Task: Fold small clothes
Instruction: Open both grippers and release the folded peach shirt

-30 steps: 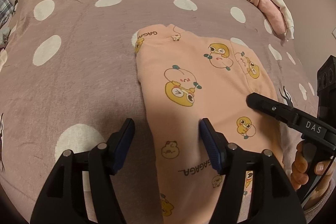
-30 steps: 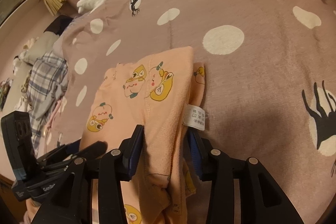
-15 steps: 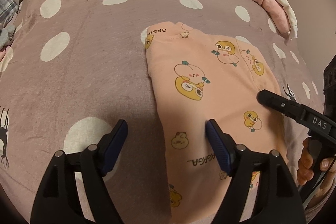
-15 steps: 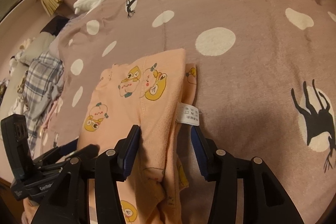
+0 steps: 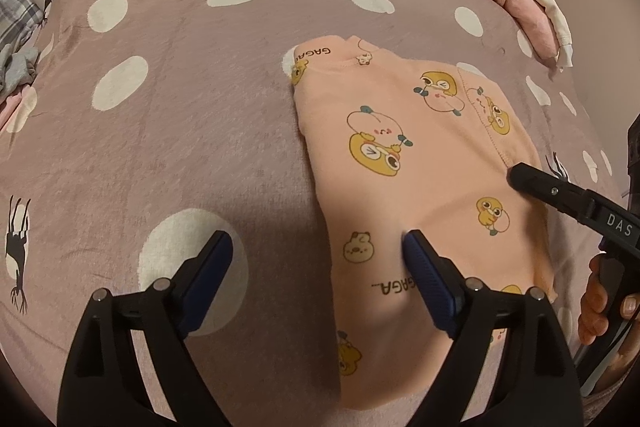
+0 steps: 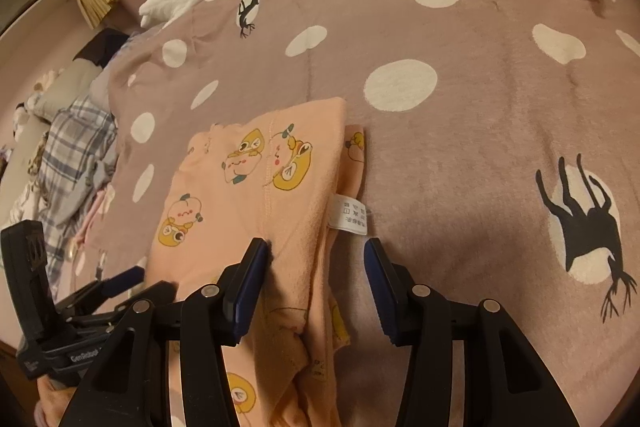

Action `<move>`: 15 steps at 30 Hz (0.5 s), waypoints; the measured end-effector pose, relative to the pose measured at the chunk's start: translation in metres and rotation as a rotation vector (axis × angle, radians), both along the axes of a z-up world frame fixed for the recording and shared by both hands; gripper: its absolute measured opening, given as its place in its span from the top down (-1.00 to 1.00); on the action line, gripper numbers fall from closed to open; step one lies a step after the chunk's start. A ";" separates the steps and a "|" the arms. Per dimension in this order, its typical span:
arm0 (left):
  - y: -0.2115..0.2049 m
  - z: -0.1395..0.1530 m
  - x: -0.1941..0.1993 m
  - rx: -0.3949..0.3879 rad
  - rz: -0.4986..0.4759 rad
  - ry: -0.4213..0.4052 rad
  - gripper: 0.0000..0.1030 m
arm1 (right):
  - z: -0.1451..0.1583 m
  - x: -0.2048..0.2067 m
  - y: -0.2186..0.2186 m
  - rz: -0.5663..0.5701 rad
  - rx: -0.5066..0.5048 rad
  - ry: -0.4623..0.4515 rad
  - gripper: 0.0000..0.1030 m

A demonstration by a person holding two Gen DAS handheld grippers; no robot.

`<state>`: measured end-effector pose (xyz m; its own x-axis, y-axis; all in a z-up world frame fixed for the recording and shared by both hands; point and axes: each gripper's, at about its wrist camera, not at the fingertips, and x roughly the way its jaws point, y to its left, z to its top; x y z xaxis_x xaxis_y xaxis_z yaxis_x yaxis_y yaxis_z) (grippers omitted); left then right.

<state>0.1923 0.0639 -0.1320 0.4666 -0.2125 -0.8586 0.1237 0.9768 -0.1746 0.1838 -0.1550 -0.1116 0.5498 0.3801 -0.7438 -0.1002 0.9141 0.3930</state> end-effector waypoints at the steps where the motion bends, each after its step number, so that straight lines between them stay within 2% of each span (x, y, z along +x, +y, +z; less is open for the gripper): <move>1: 0.000 0.000 -0.001 0.002 0.002 0.000 -0.73 | 0.000 -0.001 0.000 -0.002 0.000 0.000 0.05; 15: 0.001 -0.002 -0.011 0.028 0.020 0.016 -0.88 | 0.004 -0.014 -0.001 0.006 -0.003 -0.018 0.00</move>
<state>0.1814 0.0645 -0.1343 0.4567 -0.1793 -0.8713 0.1020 0.9836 -0.1489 0.1698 -0.1557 -0.1080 0.5603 0.3816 -0.7352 -0.1130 0.9145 0.3886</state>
